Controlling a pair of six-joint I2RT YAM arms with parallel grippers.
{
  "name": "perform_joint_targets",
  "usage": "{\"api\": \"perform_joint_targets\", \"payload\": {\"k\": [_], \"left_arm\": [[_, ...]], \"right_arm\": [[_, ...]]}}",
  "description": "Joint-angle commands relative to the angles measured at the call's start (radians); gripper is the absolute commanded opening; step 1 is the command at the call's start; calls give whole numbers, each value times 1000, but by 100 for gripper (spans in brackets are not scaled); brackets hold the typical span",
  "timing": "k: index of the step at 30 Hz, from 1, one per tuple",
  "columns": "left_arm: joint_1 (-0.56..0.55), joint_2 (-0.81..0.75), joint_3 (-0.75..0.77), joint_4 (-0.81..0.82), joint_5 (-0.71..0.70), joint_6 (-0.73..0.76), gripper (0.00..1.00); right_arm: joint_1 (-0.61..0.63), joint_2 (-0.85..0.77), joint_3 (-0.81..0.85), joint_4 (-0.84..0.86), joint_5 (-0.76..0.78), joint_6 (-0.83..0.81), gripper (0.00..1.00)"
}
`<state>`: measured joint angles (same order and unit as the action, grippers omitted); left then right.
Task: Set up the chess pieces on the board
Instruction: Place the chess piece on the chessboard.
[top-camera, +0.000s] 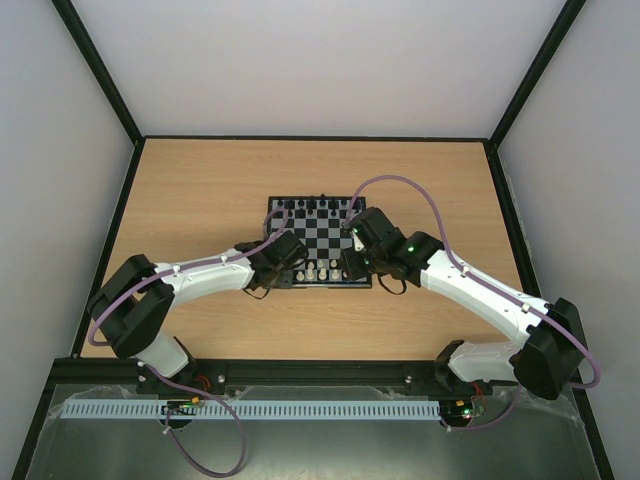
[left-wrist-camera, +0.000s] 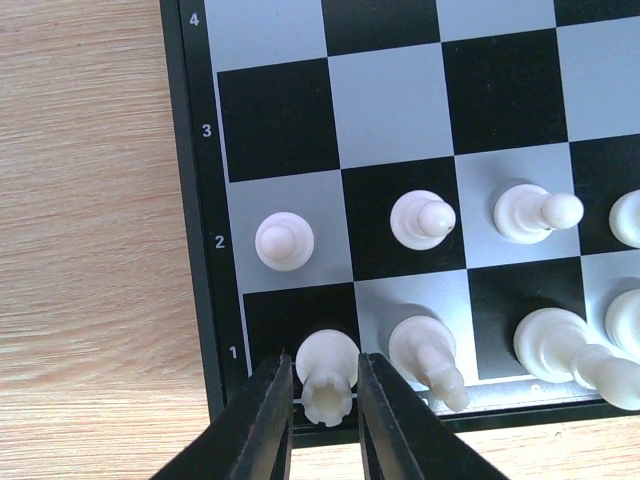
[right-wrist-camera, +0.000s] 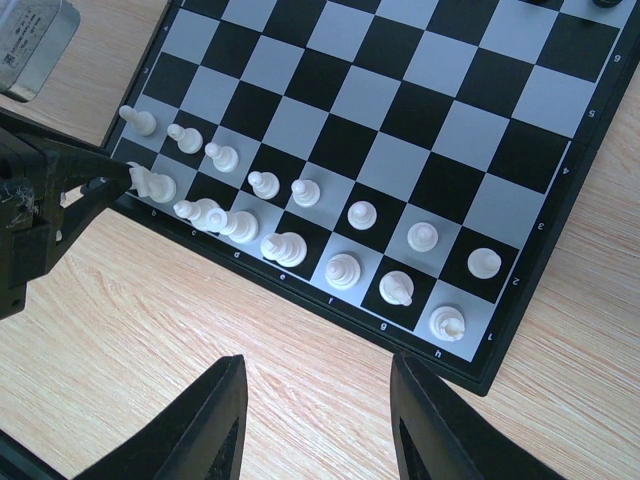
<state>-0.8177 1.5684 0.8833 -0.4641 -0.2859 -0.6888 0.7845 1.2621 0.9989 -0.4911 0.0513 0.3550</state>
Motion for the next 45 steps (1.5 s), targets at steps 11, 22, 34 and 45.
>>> {"api": "perform_joint_targets", "payload": {"k": [11, 22, 34, 45], "left_arm": [[13, -5, -10, -20, -25, -11, 22], [21, -19, -20, -22, -40, -17, 23], [17, -64, -18, -19, -4, -20, 25], [-11, -155, 69, -60, -2, -2, 40]], "right_arm": [[10, 0, -16, -7, -9, -10, 40], [12, -1, -16, -7, -8, -9, 40], [15, 1, -16, -6, -8, -10, 40], [16, 11, -10, -13, 8, -11, 41]]}}
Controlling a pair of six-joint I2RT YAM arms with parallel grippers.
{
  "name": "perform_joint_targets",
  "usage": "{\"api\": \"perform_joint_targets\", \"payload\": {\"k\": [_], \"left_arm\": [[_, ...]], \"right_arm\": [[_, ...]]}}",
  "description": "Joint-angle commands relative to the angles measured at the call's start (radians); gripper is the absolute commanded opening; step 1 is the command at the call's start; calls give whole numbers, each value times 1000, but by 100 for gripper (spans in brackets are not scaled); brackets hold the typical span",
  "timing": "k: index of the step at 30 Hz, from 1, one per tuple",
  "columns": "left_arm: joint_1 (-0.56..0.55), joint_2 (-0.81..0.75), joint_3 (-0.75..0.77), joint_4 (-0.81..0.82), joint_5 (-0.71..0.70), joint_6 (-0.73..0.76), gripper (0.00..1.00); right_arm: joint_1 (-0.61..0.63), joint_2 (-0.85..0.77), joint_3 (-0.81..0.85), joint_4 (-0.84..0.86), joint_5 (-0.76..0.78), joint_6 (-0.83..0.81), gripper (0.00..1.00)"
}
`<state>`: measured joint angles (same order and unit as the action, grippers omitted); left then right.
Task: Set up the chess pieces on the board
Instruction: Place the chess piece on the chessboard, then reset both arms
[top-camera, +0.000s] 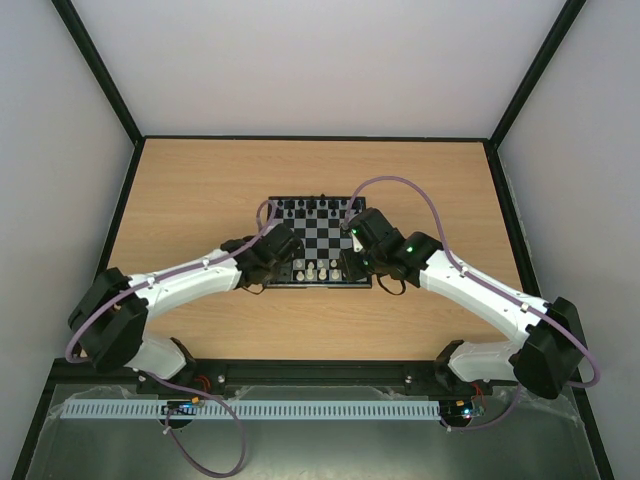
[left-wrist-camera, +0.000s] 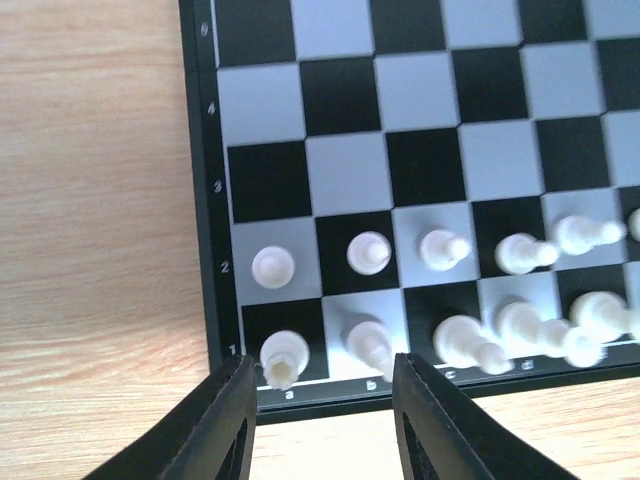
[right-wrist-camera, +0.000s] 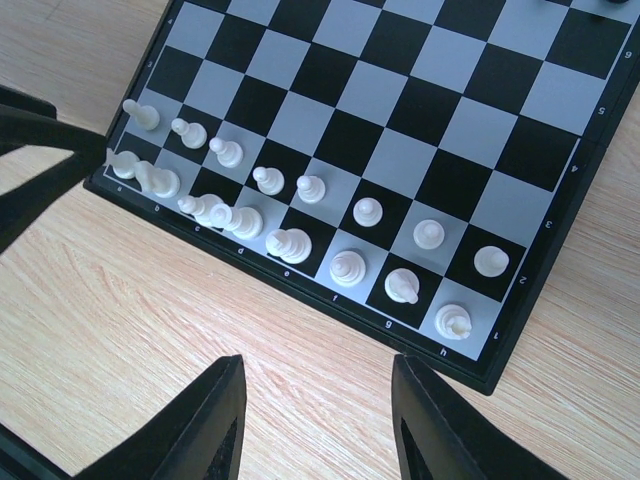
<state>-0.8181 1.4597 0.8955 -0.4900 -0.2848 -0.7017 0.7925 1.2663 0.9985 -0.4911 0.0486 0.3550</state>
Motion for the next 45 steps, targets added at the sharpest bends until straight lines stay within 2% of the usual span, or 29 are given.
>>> {"api": "perform_joint_targets", "payload": {"k": [1, 6, 12, 20, 23, 26, 27, 28, 29, 30, 35, 45], "left_arm": [[-13, -55, 63, -37, -4, 13, 41], [-18, -117, 82, -42, -17, 22, 43], [-19, -202, 85, -37, -49, 31, 50], [-18, -286, 73, -10, -78, 43, 54], [-19, -315, 66, 11, -91, 51, 61], [-19, -332, 62, 42, -109, 57, 74], [-19, -334, 61, 54, -114, 57, 81], [-19, -337, 61, 69, -118, 57, 88], [-19, -341, 58, 88, -122, 58, 98], [-18, -346, 53, 115, -126, 59, 99], [-19, -367, 21, 225, -161, 75, 100], [-6, -393, 31, 273, -313, 122, 100]], "right_arm": [[8, 6, -8, -15, 13, -11, 41], [8, 7, -5, -17, 22, -11, 42], [8, 6, -4, -19, 35, -10, 49], [7, -1, 0, -29, 47, -10, 54], [7, -10, -3, -26, 62, -5, 63], [8, -19, -7, -18, 76, 4, 76], [8, -23, -7, -13, 79, 7, 92], [8, -27, -7, -6, 83, 11, 100], [7, -30, -6, 4, 90, 16, 99], [8, -34, -5, 14, 98, 22, 99], [7, -61, 14, 43, 147, 50, 99], [8, -140, 16, 62, 282, 63, 99]]}}
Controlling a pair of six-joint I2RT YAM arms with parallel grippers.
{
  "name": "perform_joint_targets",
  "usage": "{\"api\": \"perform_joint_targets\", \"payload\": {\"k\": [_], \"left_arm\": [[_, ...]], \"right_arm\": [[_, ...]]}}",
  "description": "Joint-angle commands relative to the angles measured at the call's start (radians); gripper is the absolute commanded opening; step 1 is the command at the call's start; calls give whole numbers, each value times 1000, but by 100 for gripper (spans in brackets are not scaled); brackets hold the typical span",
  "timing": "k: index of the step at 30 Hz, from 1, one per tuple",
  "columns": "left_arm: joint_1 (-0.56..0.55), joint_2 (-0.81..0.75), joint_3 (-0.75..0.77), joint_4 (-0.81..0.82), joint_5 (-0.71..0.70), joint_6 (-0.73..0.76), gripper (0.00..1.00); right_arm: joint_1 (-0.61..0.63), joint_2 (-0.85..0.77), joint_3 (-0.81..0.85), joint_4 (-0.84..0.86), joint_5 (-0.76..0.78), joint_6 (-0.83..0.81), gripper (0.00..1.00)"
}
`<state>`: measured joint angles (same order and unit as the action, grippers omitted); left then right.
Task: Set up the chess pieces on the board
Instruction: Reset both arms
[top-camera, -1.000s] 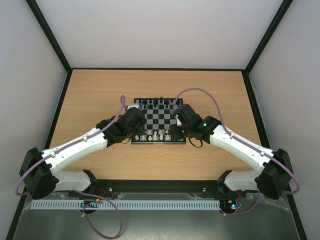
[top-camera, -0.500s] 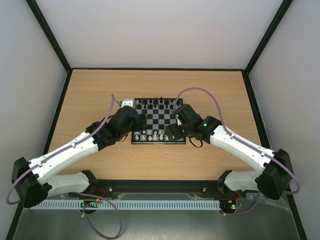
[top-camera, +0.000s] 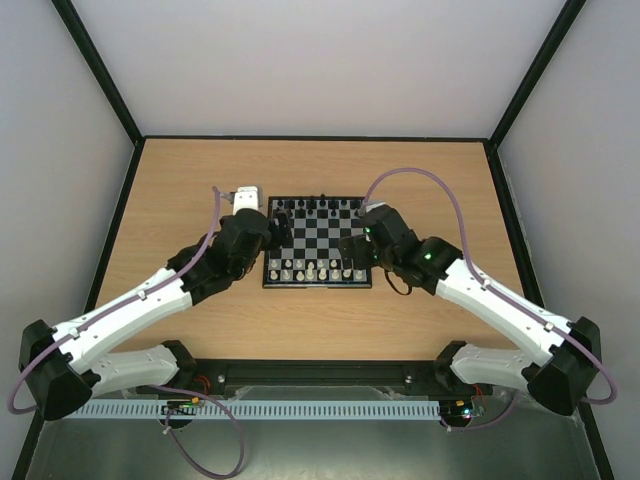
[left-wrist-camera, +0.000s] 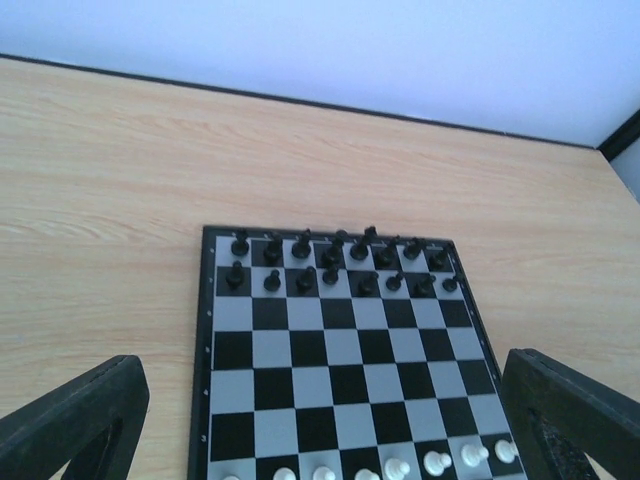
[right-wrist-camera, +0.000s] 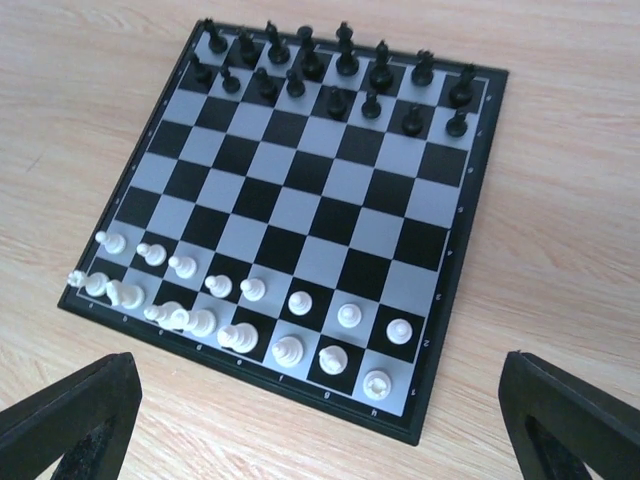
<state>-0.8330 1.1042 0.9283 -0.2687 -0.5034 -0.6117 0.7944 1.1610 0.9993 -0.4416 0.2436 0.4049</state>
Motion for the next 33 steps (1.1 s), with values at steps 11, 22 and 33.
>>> {"api": "perform_joint_targets", "payload": {"k": [11, 22, 33], "left_arm": [[190, -45, -91, 225, -138, 106, 100], [470, 4, -300, 493, -109, 246, 99], [606, 103, -523, 920, 62, 387, 99]], "right_arm": [[-110, -124, -106, 232, 288, 30, 98], [-602, -229, -423, 655, 235, -40, 99], [-654, -70, -661, 1107, 372, -97, 99]]}}
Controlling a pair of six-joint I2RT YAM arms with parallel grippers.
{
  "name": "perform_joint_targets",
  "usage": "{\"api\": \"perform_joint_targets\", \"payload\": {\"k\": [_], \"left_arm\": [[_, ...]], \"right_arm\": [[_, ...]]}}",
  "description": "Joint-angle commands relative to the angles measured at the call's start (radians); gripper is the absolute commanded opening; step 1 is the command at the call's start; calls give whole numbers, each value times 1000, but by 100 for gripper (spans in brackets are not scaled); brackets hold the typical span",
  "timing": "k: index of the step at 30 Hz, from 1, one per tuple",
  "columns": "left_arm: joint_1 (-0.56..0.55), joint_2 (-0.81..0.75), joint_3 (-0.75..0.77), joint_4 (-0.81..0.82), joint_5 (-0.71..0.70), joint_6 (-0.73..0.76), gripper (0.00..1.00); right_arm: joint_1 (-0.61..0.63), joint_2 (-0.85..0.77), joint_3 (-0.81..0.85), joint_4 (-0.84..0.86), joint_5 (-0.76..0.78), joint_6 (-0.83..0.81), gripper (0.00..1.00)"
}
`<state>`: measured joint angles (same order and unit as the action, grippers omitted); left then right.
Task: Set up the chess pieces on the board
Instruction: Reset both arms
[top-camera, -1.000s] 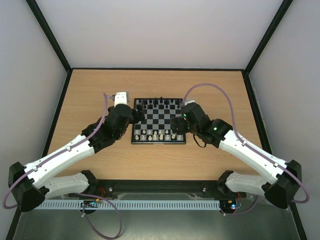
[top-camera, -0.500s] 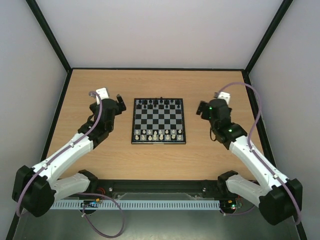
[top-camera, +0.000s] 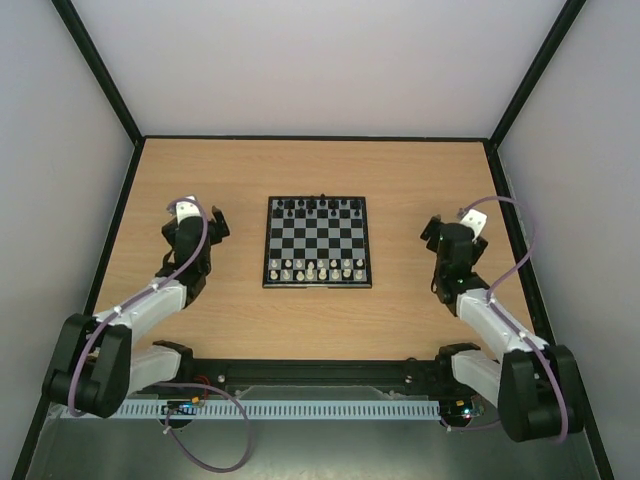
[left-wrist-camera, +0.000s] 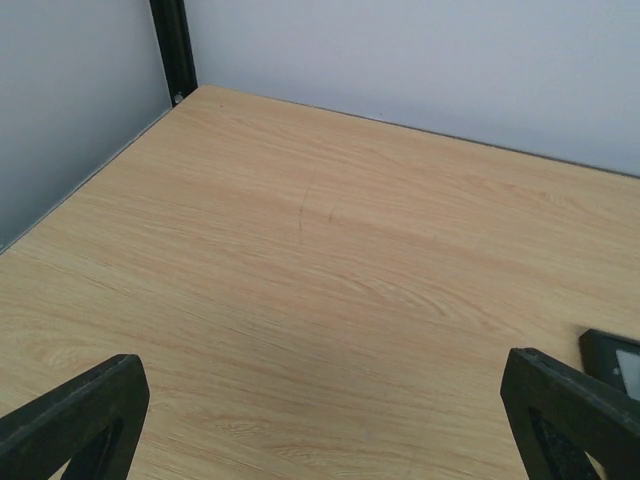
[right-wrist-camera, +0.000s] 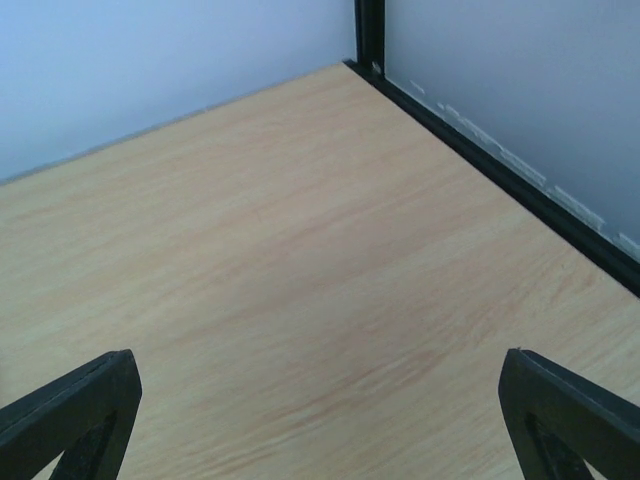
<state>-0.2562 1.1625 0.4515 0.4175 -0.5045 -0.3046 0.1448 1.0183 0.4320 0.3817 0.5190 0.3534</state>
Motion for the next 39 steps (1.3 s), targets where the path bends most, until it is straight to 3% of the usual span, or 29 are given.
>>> {"api": "perform_joint_targets", "payload": {"k": [1, 6, 12, 23, 27, 31, 33, 35, 39], "left_arm": [[47, 57, -32, 222, 82, 80, 99], [130, 118, -6, 269, 174, 88, 100], [168, 163, -45, 437, 258, 173, 99], [268, 265, -8, 573, 389, 102, 100], [313, 315, -52, 721, 476, 71, 99], [359, 284, -69, 710, 578, 24, 100], [366, 257, -38, 599, 640, 44, 100], [366, 232, -20, 509, 633, 70, 100], [370, 185, -70, 526, 593, 83, 100]], "right_arm": [[-5, 102, -111, 339, 111, -62, 99], [-11, 249, -138, 533, 133, -80, 99], [-47, 366, -181, 696, 75, -78, 99], [-48, 474, -118, 697, -94, -162, 99], [-53, 513, -227, 929, -222, -223, 98], [-60, 494, -212, 864, -259, -219, 99], [-61, 500, -210, 870, -262, -220, 99], [-63, 502, -210, 877, -266, -220, 99], [-65, 498, -209, 870, -269, -220, 99]]}}
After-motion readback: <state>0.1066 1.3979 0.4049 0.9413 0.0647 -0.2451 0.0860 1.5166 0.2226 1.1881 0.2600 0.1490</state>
